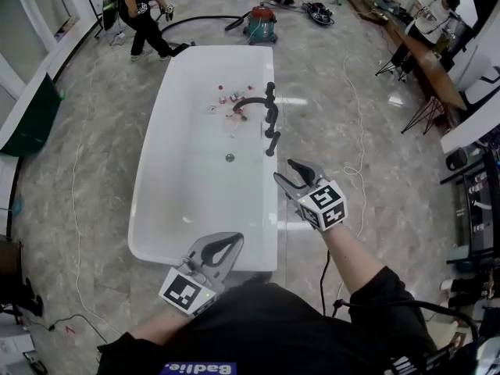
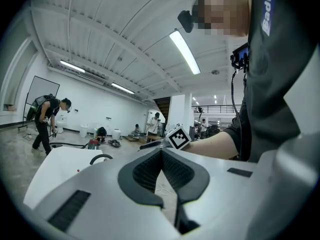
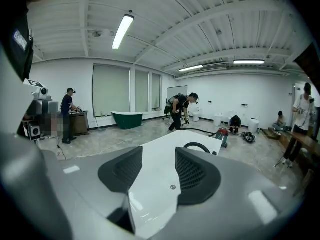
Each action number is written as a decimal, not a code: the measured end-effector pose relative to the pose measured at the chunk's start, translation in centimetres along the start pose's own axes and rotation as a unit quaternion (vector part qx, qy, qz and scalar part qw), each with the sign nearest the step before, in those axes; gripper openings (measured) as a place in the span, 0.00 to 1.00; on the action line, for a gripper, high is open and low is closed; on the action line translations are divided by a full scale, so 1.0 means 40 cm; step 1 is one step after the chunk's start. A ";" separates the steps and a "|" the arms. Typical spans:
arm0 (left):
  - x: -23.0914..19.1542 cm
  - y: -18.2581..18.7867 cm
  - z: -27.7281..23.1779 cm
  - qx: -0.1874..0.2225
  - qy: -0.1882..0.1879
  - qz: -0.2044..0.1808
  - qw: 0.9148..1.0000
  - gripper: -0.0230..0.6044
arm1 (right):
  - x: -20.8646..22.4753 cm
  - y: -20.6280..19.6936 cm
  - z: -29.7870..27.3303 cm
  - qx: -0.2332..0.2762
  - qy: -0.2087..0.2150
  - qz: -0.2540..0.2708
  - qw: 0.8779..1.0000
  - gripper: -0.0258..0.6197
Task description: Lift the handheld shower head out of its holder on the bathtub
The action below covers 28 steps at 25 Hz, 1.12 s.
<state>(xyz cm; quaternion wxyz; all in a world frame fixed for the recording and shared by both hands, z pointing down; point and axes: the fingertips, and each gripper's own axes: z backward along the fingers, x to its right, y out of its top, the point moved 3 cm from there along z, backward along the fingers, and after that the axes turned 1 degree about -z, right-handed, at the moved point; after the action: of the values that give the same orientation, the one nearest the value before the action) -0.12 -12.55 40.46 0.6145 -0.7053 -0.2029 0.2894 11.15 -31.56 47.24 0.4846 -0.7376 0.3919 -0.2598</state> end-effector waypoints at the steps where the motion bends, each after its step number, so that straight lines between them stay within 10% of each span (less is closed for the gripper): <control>1: -0.005 -0.003 -0.003 -0.001 0.002 0.001 1.000 0.04 | 0.014 -0.004 -0.012 -0.005 0.000 -0.001 1.000 0.31; 28: -0.140 -0.058 -0.074 -0.018 0.015 0.031 0.999 0.04 | 0.334 -0.227 -0.404 -0.123 -0.036 -0.052 0.990 0.37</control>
<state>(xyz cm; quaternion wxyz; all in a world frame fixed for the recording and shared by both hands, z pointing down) -2.22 -17.97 43.84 0.5953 -0.7268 -0.1767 0.2936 9.21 -48.88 62.01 0.3893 -0.8201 0.3642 -0.2077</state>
